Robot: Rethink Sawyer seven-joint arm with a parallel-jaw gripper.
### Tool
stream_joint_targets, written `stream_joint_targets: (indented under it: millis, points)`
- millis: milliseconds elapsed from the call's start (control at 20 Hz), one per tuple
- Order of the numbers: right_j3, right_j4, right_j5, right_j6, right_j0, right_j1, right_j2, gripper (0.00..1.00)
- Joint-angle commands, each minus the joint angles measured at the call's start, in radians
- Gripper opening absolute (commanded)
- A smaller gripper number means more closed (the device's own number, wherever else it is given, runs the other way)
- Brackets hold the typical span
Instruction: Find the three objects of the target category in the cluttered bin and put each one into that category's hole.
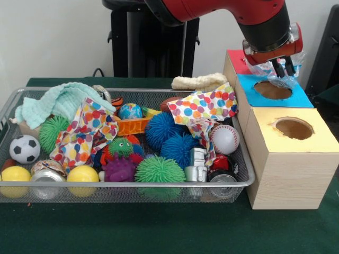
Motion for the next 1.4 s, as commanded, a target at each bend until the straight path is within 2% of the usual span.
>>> stream_joint_targets:
  millis: [50, 800, 1400]
  points:
    - [-0.091, 0.03, 0.036, 0.146, 0.004, 0.023, -0.048, 0.0]
    - [-0.132, -0.002, 0.091, 0.15, 0.043, 0.017, -0.1, 0.0]
    - [-0.141, 0.003, 0.141, 0.146, 0.061, 0.007, -0.128, 0.0]
